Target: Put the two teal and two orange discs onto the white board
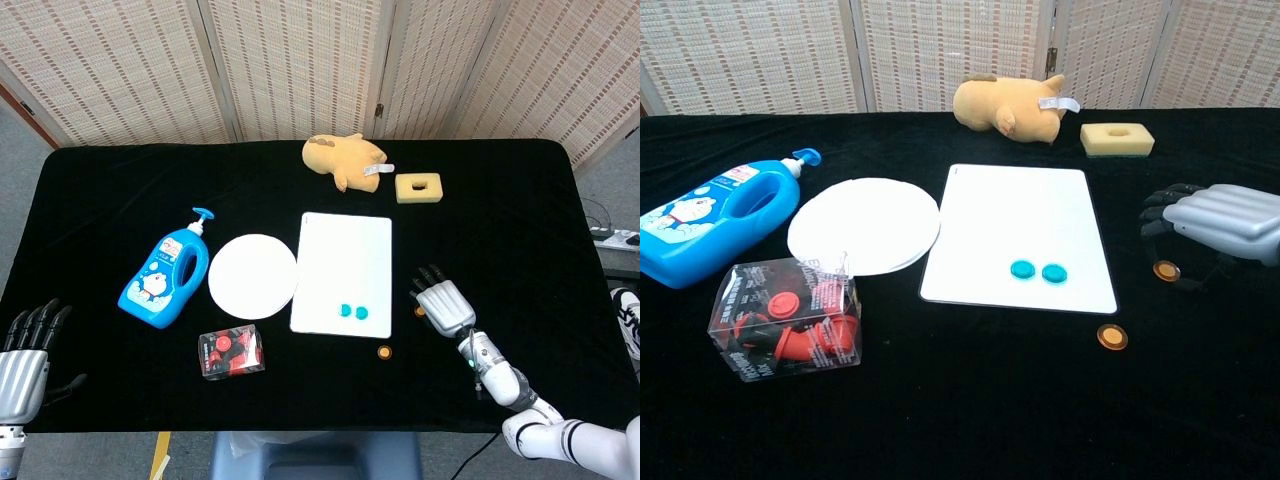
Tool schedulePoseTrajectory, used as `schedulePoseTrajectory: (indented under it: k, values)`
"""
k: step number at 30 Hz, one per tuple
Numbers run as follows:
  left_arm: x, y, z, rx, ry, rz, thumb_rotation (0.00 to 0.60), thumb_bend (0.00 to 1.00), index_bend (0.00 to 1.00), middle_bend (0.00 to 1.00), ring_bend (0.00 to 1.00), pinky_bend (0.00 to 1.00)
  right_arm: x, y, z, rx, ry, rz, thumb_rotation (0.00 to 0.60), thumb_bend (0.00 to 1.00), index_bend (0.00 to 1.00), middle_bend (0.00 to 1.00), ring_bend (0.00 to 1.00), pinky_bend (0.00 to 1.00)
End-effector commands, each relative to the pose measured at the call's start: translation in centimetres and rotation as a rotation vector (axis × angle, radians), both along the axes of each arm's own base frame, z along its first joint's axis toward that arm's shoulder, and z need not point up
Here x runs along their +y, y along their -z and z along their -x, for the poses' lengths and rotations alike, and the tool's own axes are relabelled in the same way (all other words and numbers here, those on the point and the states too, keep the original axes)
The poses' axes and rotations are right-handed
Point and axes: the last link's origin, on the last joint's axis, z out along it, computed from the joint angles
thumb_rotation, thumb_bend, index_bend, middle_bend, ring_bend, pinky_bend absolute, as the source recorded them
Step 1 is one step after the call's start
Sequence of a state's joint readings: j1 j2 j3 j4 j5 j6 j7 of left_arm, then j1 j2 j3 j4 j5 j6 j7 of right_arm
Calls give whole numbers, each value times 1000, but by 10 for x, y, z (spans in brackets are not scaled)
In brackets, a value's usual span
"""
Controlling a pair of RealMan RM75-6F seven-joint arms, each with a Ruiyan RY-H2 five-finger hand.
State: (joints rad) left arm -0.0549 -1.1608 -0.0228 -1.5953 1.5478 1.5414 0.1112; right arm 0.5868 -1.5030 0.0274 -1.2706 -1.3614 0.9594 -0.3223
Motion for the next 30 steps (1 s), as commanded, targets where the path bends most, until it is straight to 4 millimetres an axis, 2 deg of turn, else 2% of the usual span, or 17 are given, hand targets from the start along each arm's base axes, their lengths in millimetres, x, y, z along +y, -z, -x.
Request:
schedulePoseTrajectory:
  k: [1,8,16,22,30]
  values:
    - [0,0,0,1,0,0,600,121,0,0,5,0,-4,-6,-7,-20,-11,8,600,280,542,200,48,0]
    - [-1,-1,-2,1,4,-1,600,121,0,0,4,0,-30,-3,-47,-48,-38,0,600,280,542,187,45,0]
    - [-3,-3,-1,4,-8,-6,600,121,0,0,4,0,-65,25,-99,-76,-41,-22,600,280,542,182,42,0]
    - [-4,-3,1,7,-16,-4,600,121,0,0,4,0,-83,47,-125,-57,-37,-21,600,280,538,179,37,0]
    - [-5,-3,3,8,-21,-3,600,121,0,0,4,0,-101,62,-148,-49,-15,11,600,280,514,178,38,0]
